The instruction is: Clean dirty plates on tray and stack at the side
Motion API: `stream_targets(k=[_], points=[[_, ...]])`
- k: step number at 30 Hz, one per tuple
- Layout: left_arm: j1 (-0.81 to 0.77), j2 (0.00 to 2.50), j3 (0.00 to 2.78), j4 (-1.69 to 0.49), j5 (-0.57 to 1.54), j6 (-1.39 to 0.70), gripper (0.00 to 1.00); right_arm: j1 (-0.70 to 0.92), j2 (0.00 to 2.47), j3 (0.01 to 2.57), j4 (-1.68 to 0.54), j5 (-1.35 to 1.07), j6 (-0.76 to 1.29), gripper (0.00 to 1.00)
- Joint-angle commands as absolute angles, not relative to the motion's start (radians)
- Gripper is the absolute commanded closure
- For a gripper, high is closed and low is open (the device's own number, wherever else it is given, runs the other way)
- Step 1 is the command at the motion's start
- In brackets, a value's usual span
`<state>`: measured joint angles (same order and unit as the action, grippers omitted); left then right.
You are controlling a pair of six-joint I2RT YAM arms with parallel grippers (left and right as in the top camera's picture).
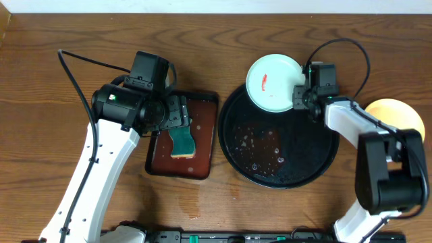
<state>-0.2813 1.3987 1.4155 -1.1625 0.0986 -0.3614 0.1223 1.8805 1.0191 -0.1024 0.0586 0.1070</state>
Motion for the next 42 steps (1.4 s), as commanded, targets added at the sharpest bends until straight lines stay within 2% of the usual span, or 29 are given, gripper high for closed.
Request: stream_targets(k=[1,2,5,14,20,26,27,29,32,35,37,42], points=[[-0.275,1.401,1.420,-1.165,0.089,-0.352,0.19,0.119,1.919,1.022,-0.084,0.048,0.152,0.64],[-0.275,1.401,1.420,-1.165,0.089,-0.352,0.19,0.119,1.928,1.022,-0.083,0.048,0.176,0.78],[-0.275,1.401,1.420,-1.165,0.089,-0.352,0.19,0.119,1.927,1.022,-0.092,0.048,0.218,0.99],[-0.275,1.401,1.420,-1.165,0.089,-0.352,0.20,0.120,1.748,1.022,-0.341,0.048,0.260,0.99],[-0.275,1.401,1.420,-1.165,0.089,-0.352,0.20,0.120,1.623,1.022,-0.645,0.018,0.399,0.99],[-0.275,1.401,1.420,-1.165,0.089,-0.352,0.20,0.128,1.617,1.008,-0.898,-0.033,0.585,0.99],[-0.275,1.401,1.420,-1.165,0.089,-0.352,0.19,0.133,1.617,1.002,-0.905,-0.036,0.591,0.93],[-0.275,1.401,1.420,-1.165,0.089,-0.352,0.20,0.138,1.617,1.000,-0.913,-0.017,0.587,0.64],[-0.275,1.401,1.420,-1.165,0.089,-0.352,0.20,0.133,1.617,1.000,-0.872,0.007,0.509,0.59],[-0.275,1.401,1.420,-1.165,0.089,-0.352,0.19,0.123,1.617,1.000,-0.793,0.010,0.269,0.58],[-0.275,1.401,1.420,-1.165,0.089,-0.352,0.20,0.117,1.617,1.000,-0.781,0.015,0.194,0.58],[-0.275,1.401,1.420,-1.165,0.089,-0.352,0.20,0.078,1.633,0.997,-0.788,-0.001,0.185,0.58]])
